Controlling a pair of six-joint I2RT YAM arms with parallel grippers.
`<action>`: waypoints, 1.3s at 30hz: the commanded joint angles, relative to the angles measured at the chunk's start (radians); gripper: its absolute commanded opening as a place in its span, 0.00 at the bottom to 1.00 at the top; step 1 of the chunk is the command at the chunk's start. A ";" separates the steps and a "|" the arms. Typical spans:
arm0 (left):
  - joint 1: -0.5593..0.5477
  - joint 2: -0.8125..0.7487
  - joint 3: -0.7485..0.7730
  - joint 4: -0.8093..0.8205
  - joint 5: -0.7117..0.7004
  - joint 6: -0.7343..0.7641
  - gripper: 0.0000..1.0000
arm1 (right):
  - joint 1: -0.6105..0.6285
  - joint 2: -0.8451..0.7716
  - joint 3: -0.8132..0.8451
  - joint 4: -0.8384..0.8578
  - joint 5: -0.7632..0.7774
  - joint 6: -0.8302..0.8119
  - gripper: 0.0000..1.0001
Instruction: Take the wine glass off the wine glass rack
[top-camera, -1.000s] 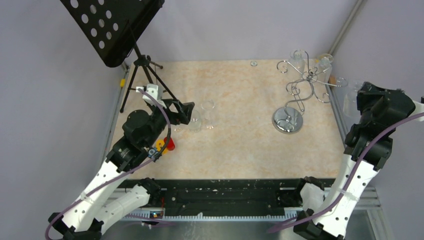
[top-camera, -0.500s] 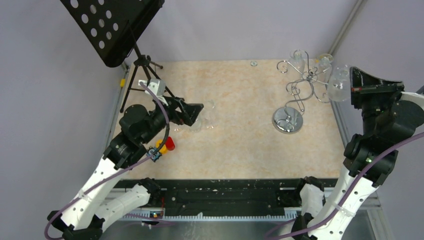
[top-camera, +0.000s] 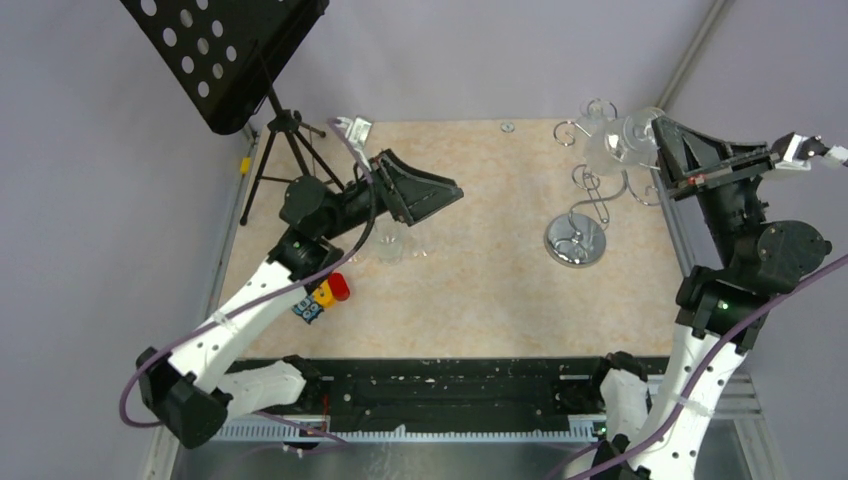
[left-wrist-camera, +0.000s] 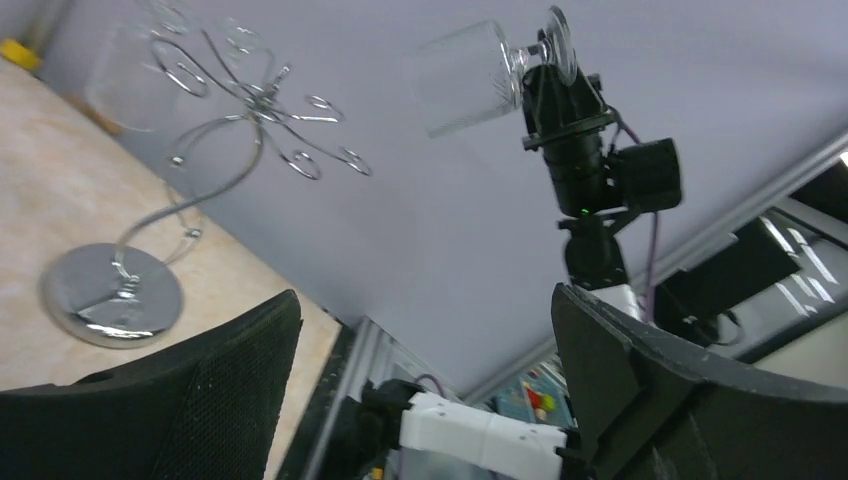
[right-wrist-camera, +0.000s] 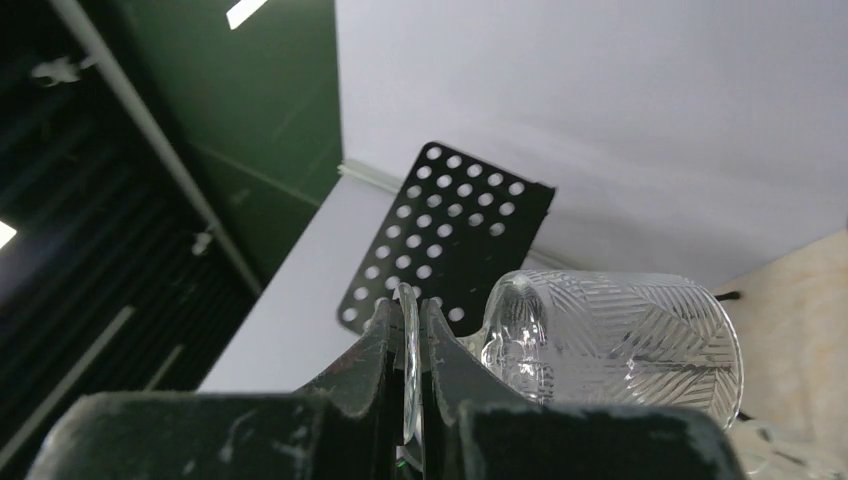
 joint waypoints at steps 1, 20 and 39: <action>-0.012 0.102 0.031 0.388 0.108 -0.289 0.99 | 0.043 0.025 -0.032 0.443 -0.057 0.316 0.00; -0.047 0.390 0.181 0.534 0.028 -0.539 0.90 | 0.502 0.081 -0.243 0.562 0.194 0.291 0.00; -0.045 0.317 0.133 0.686 0.067 -0.721 0.42 | 0.752 0.152 -0.302 0.649 0.361 0.164 0.00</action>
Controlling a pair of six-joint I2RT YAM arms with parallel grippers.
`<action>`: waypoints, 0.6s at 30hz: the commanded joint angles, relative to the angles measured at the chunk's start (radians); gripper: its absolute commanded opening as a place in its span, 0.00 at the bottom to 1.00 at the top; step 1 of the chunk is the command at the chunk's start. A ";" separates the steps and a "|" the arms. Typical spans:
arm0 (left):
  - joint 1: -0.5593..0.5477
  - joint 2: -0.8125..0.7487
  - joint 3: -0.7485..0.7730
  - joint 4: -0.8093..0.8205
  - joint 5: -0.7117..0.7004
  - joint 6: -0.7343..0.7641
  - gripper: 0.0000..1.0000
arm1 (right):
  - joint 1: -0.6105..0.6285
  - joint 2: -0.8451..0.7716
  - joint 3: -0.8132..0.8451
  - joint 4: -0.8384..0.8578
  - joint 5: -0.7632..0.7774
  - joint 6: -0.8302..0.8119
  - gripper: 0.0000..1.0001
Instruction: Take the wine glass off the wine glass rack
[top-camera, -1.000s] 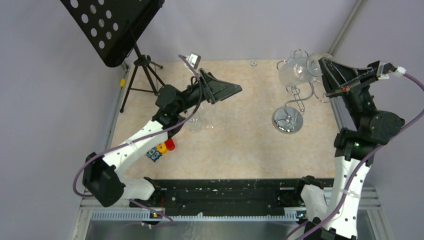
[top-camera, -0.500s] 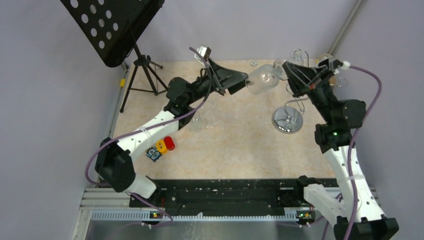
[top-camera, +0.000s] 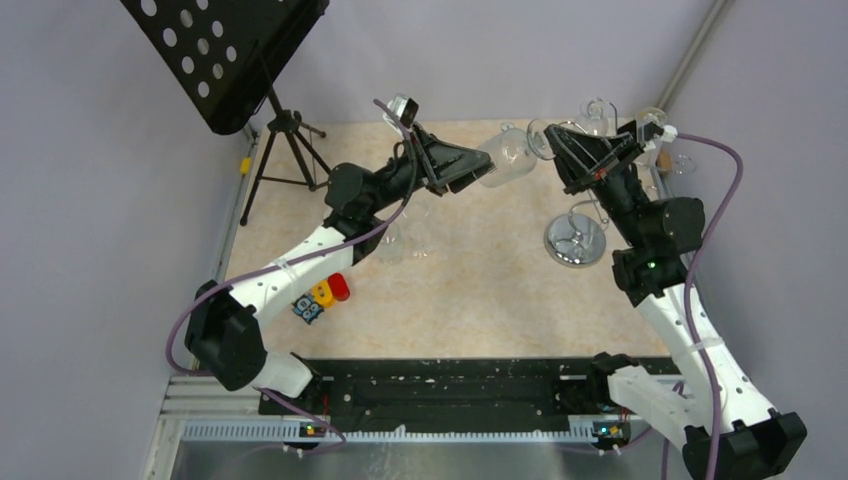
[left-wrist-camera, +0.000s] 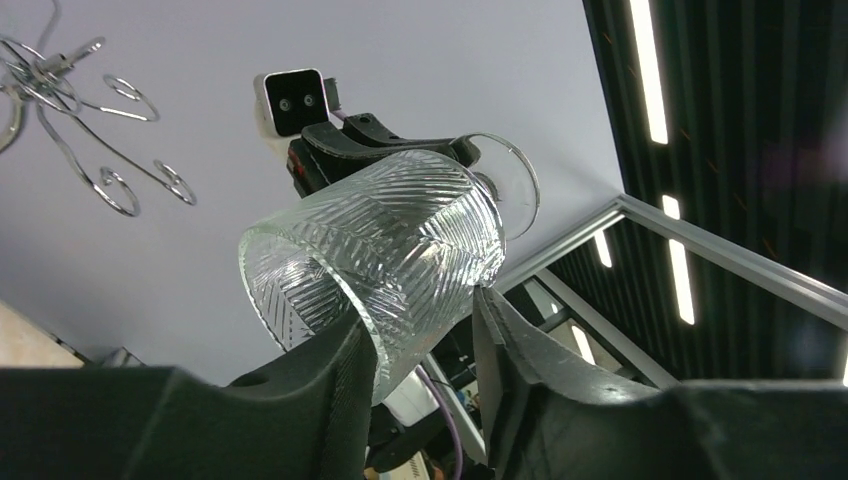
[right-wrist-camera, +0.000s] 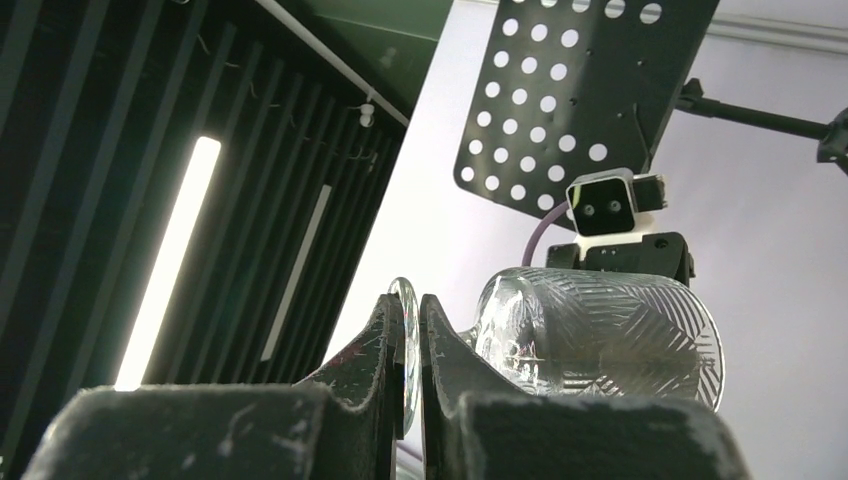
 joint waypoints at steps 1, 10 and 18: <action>-0.004 -0.053 0.035 0.149 0.037 -0.072 0.39 | 0.008 -0.022 -0.012 0.091 0.062 -0.033 0.00; -0.003 -0.040 0.051 0.229 0.049 -0.157 0.00 | 0.023 -0.001 -0.060 0.131 0.065 -0.004 0.00; -0.001 -0.030 0.060 0.253 0.058 -0.154 0.00 | 0.030 -0.021 -0.015 -0.052 0.096 -0.145 0.00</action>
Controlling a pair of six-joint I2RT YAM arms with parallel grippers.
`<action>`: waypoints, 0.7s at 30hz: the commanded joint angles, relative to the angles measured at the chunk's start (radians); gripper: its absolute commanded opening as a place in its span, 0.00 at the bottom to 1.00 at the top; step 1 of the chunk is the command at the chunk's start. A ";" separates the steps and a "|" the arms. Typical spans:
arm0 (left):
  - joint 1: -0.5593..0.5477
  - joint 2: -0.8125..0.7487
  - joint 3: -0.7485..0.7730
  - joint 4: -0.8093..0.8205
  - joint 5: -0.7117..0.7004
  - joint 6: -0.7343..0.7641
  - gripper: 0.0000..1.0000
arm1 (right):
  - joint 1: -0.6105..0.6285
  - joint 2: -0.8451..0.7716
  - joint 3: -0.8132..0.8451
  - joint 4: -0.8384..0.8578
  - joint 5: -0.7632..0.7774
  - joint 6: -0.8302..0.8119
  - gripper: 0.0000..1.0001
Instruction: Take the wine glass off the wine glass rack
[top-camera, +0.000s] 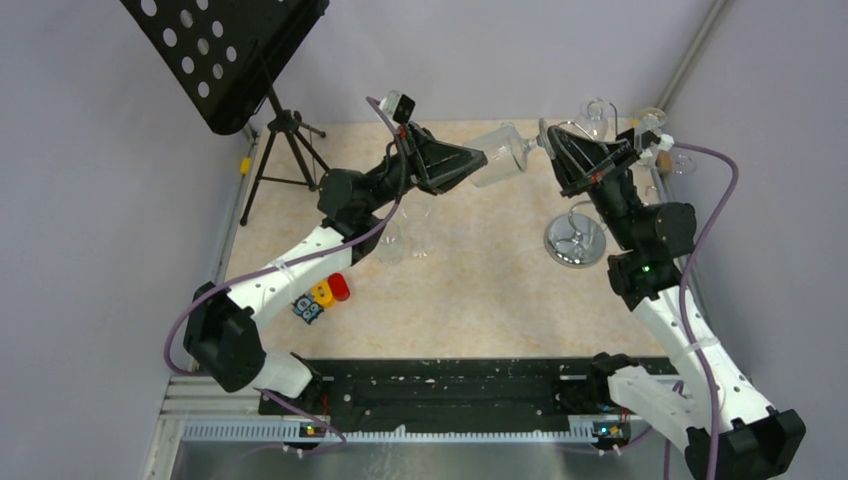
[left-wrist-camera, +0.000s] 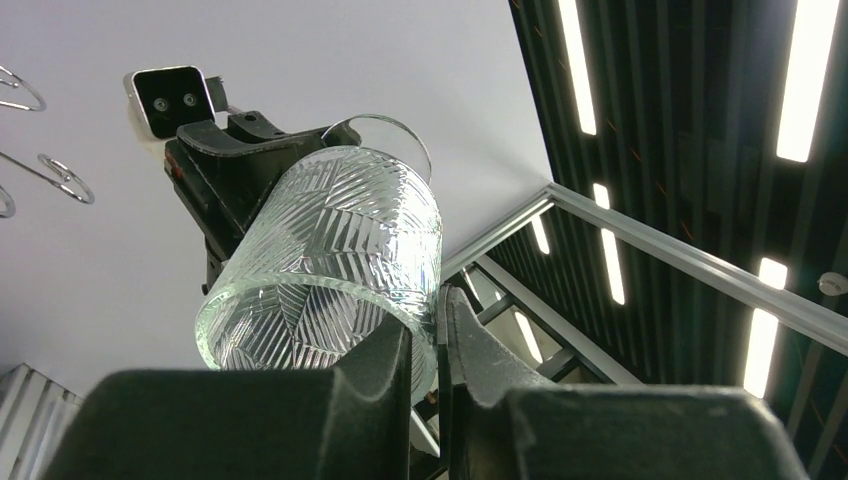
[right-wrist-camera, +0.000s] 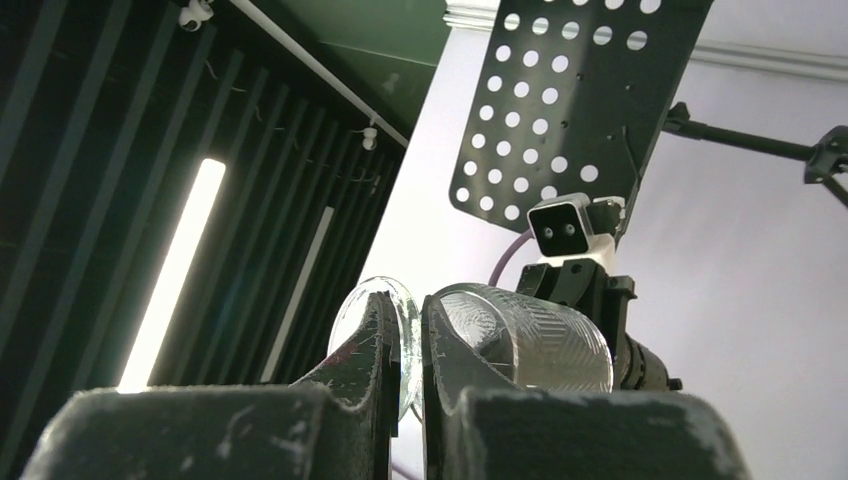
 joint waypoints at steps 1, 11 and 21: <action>0.002 -0.025 0.051 0.119 0.044 0.010 0.00 | 0.007 -0.015 0.047 -0.115 0.037 -0.165 0.02; 0.028 -0.136 0.072 -0.239 0.055 0.379 0.00 | 0.007 -0.030 0.080 -0.267 0.097 -0.327 0.56; 0.028 -0.247 0.226 -0.915 -0.186 1.003 0.00 | 0.008 -0.097 0.172 -0.555 0.268 -0.600 0.63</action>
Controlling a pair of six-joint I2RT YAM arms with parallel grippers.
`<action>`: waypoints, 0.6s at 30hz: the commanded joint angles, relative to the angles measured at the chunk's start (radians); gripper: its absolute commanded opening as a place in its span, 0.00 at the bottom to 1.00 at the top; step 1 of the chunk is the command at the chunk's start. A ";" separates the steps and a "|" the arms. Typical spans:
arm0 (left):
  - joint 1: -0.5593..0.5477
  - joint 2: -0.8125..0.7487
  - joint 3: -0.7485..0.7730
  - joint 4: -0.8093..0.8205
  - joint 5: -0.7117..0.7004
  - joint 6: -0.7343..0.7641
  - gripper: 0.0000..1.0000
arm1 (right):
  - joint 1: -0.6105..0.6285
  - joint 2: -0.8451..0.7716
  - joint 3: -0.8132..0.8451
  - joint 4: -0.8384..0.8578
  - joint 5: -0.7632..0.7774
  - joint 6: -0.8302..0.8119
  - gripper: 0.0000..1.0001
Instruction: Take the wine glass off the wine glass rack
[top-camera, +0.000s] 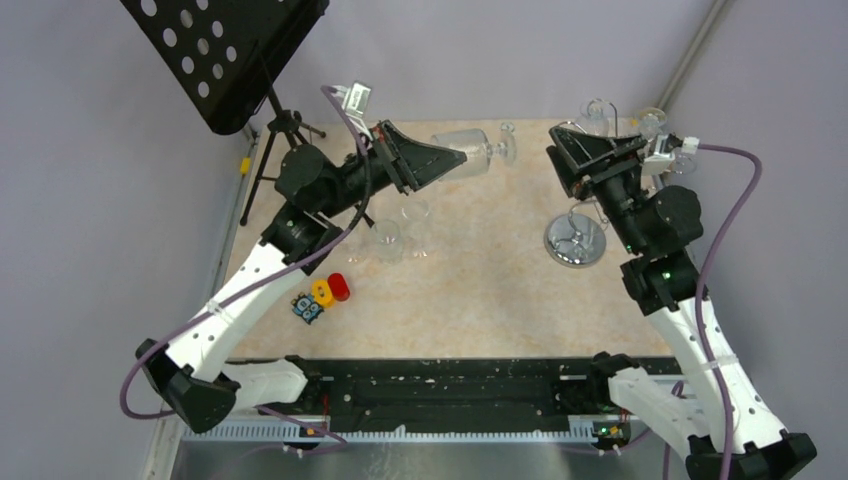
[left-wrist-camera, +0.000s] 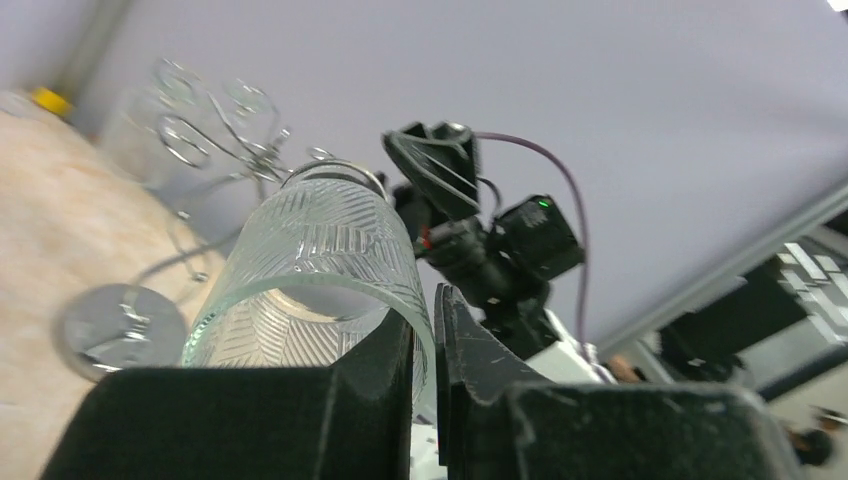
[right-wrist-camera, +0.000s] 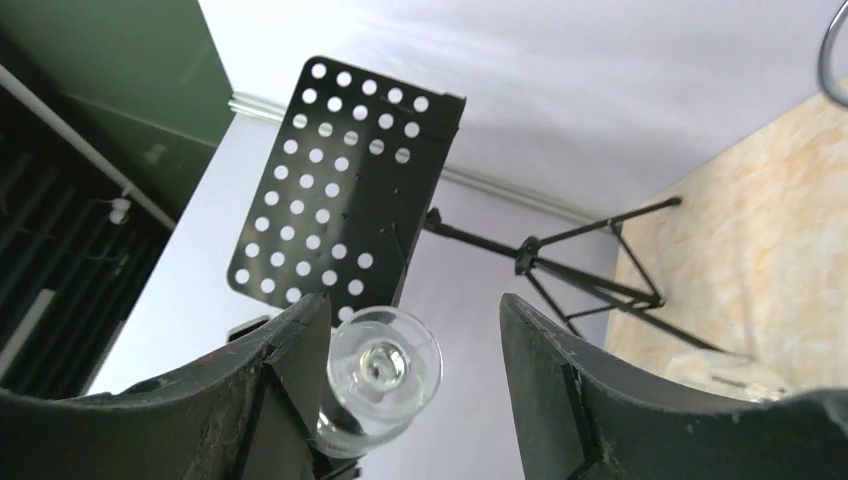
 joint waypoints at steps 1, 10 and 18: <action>0.003 -0.012 0.129 -0.247 -0.117 0.326 0.00 | 0.005 -0.056 0.069 -0.081 0.100 -0.159 0.63; 0.000 0.171 0.379 -0.676 -0.166 0.616 0.00 | 0.005 -0.120 0.117 -0.167 0.178 -0.279 0.61; -0.067 0.402 0.538 -0.929 -0.342 0.737 0.00 | 0.006 -0.177 0.113 -0.236 0.232 -0.312 0.60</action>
